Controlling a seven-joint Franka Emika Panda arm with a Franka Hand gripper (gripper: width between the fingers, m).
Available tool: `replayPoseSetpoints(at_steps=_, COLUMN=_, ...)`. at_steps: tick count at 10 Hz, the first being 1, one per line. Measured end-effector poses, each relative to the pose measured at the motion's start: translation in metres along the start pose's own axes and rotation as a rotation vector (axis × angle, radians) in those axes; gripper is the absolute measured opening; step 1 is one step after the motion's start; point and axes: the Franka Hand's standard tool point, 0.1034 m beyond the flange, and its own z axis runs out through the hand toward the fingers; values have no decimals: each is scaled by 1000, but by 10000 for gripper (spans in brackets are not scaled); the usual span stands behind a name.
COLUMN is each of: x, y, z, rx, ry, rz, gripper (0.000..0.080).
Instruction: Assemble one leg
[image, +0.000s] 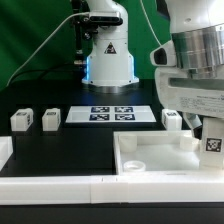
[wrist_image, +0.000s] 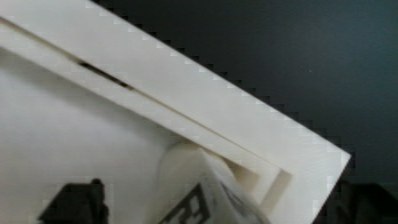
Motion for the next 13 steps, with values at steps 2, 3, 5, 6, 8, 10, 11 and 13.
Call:
replayPoseSetpoints(at_steps=2, x=1, y=0, z=0, rx=-5, ry=3, rz=-204, gripper=649)
replayPoseSetpoints(at_steps=3, x=1, y=1, z=0, rx=-7, ry=5, rz=-314, gripper=649)
replayPoseSetpoints(at_steps=5, x=2, y=-7, z=-4, rx=-66, ry=41, rz=-651, gripper=649)
replayPoseSetpoints(at_steps=6, x=3, y=-6, z=-4, rx=-65, ry=39, rz=-658, gripper=649)
replayPoseSetpoints(at_steps=8, x=2, y=-6, z=-4, rx=-61, ry=40, rz=-589, gripper=604)
replayPoseSetpoints(at_steps=10, x=4, y=-4, z=-3, rx=-61, ry=43, rz=-441, gripper=304)
replayPoseSetpoints(at_steps=11, x=5, y=-3, z=-3, rx=-57, ry=44, rz=-324, gripper=304)
replayPoseSetpoints(at_steps=13, x=5, y=-3, z=-3, rx=-38, ry=47, rz=-99, gripper=294)
